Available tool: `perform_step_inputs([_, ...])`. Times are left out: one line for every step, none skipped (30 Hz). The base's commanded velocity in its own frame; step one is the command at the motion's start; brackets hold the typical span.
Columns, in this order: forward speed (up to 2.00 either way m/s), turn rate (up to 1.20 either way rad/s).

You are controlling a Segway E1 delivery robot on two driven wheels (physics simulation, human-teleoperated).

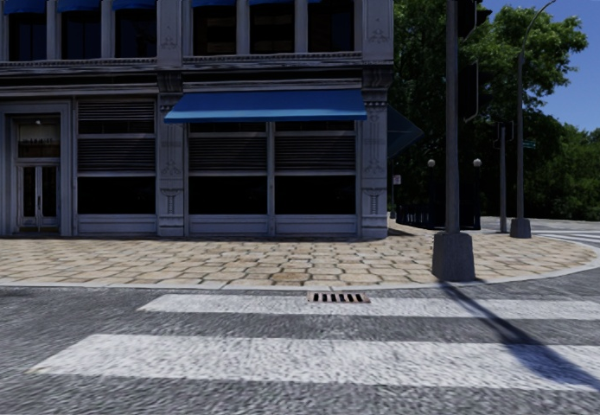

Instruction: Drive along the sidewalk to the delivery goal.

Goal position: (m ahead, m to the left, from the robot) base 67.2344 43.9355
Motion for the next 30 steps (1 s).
perform_step_inputs([2.0,0.0])
perform_step_inputs([2.0,0.0])
perform_step_inputs([2.0,0.0])
perform_step_inputs([2.0,0.0])
perform_step_inputs([2.0,0.0])
perform_step_inputs([2.0,0.0])
perform_step_inputs([2.0,0.0])
perform_step_inputs([1.96,0.0])
perform_step_inputs([1.8,0.0])
perform_step_inputs([1.8,0.0])
perform_step_inputs([1.67,0.0])
perform_step_inputs([1.56,0.0])
perform_step_inputs([1.51,0.0])
perform_step_inputs([1.51,0.0])
perform_step_inputs([1.48,0.0])
perform_step_inputs([1.48,0.01])
perform_step_inputs([1.51,0.02])
perform_step_inputs([1.54,0.05])
perform_step_inputs([1.54,0.05])
perform_step_inputs([1.59,0.12])
perform_step_inputs([1.62,0.19])
perform_step_inputs([1.63,0.22])
perform_step_inputs([1.63,0.22])
perform_step_inputs([1.63,0.23])
perform_step_inputs([1.63,0.23])
perform_step_inputs([1.63,0.23])
perform_step_inputs([1.63,0.23])
perform_step_inputs([1.63,0.23])
perform_step_inputs([1.63,0.23])
perform_step_inputs([1.63,0.23])
